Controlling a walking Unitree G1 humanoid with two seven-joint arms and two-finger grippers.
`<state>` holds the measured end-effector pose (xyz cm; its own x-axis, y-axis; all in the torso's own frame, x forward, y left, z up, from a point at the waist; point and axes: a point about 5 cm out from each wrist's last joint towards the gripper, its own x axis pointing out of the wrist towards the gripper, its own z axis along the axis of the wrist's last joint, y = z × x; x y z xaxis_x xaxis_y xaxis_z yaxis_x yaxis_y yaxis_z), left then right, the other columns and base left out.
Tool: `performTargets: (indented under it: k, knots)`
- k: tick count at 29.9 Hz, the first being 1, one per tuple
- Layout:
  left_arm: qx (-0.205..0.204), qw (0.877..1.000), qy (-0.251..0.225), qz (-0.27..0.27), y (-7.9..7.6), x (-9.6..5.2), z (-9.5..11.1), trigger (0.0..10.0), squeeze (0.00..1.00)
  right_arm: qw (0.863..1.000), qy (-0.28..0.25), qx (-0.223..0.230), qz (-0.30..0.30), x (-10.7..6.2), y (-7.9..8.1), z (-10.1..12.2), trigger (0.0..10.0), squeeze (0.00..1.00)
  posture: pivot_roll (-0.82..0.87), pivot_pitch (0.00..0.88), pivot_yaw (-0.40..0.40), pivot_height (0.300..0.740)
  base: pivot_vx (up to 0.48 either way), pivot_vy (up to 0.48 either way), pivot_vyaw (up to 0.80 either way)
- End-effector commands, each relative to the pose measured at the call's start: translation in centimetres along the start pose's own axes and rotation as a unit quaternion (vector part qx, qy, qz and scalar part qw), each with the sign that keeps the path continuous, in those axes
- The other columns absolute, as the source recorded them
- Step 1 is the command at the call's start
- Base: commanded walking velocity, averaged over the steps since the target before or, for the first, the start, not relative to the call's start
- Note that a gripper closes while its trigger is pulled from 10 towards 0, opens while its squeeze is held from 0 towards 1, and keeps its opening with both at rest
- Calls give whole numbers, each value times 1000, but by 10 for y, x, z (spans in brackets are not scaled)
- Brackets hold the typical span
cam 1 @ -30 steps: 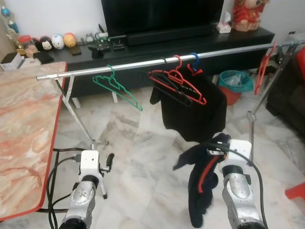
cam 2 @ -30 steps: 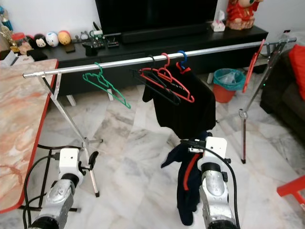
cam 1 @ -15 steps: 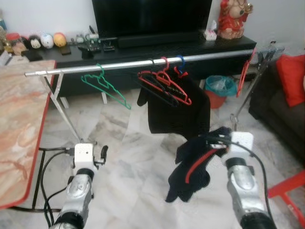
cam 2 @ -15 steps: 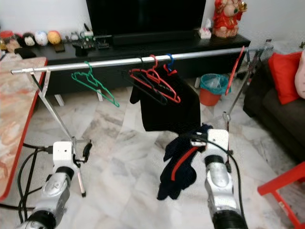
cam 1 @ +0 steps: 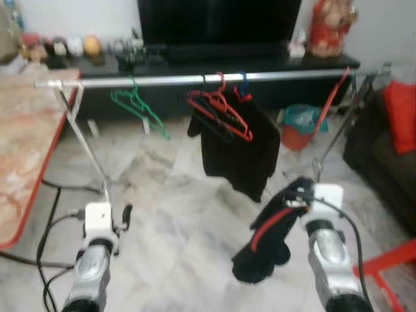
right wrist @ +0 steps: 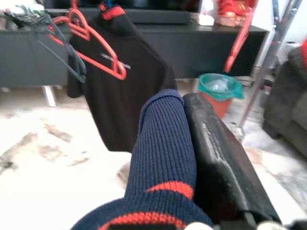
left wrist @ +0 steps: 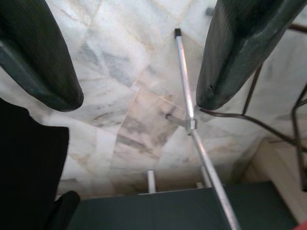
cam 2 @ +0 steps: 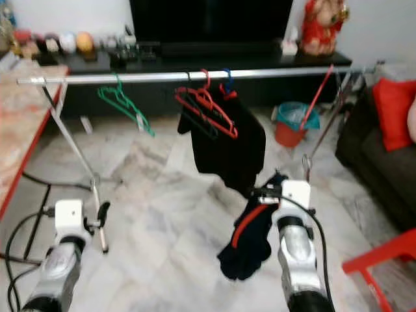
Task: Hang hanger
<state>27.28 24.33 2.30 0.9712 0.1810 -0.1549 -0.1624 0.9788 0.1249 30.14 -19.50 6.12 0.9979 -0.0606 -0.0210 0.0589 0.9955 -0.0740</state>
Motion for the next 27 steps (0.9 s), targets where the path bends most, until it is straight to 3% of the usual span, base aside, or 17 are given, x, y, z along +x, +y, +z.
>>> performTargets:
  k: [1,14,27]
  knots:
    - [-3,1000,-17,0,-3,2,6,10000,0,1000,-17,-2,-10,1,-8,6,10000,0,62,0,-14,740,0,-311,0]
    - [0,999,-31,-8,-4,-3,7,10000,0,1000,-16,-7,-16,-4,-17,5,10000,0,50,0,-13,740,0,-286,0]
    - [2,999,-43,-19,1,-2,15,10000,0,1000,-7,3,-12,-11,-8,-2,10000,0,47,0,16,740,0,0,0]
